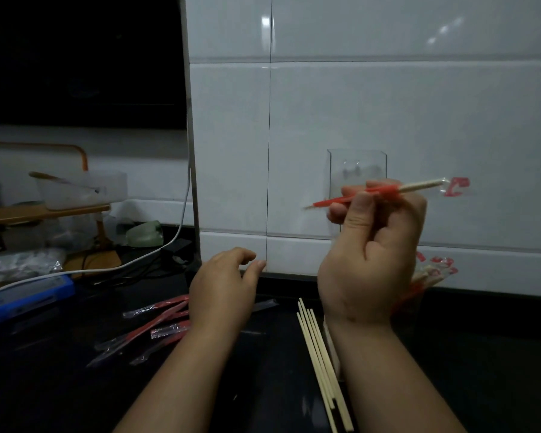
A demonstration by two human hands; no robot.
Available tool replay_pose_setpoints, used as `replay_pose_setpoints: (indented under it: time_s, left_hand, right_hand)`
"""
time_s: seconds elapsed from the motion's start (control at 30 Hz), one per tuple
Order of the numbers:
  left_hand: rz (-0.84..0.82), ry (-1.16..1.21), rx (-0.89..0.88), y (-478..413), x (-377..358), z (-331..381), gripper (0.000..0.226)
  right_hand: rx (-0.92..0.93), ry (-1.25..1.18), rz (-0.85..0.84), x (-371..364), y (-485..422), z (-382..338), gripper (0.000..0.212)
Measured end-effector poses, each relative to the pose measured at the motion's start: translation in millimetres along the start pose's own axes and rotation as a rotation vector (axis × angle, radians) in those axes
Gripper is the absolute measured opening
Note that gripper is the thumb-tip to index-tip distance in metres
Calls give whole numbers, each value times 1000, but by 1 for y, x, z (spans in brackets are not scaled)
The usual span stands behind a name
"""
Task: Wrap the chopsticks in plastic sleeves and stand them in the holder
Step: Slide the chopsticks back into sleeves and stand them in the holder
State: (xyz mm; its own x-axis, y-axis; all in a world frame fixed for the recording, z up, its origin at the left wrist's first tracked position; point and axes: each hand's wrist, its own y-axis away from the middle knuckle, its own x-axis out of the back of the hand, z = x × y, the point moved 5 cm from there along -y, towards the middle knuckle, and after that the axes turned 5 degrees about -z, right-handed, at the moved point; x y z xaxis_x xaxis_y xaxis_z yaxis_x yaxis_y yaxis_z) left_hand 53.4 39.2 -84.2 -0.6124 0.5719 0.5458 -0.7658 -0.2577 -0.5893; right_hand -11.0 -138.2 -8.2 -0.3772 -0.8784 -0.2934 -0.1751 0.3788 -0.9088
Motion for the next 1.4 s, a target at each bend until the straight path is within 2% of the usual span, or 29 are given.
replay_pose_setpoints:
  time_s: [0.1,0.33,0.47,0.67,0.83,0.97,1.13,1.27,1.33,1.4]
  left_hand:
    - [0,-10,18,0,0,0,18]
    - [-5,-16,38,0,1,0,14]
    - [-17,-31,64,-1,1,-3,15]
    - [-31,-17,139,-3,3,-12,20]
    - [-29,-21,136,-4,1,-12,21]
    - [-40,-15,135,-4,1,-13,18]
    - [-64,-45,129,-5,-1,-17,19]
    - [-179,-171,117,-7,-8,-21,24]
    - [-299,-265,122,-7,-16,-25,26]
    - [-439,-357,121,-5,-26,-29,26]
  right_hand:
    - [78,28,53,6,-2,3,10]
    - [146,155,82,10,-2,8,14]
    - [-21,286,38,8,-3,16,19]
    - [-222,312,19,14,-7,23,37]
    - [-226,319,-23,12,-7,23,23]
    - [-106,373,-48,7,-6,18,13]
    - [69,378,-187,-8,4,14,15]
    - [174,385,-367,-26,17,14,18]
    - [138,371,-499,-36,24,15,17]
    - [-80,372,-661,-44,33,22,15]
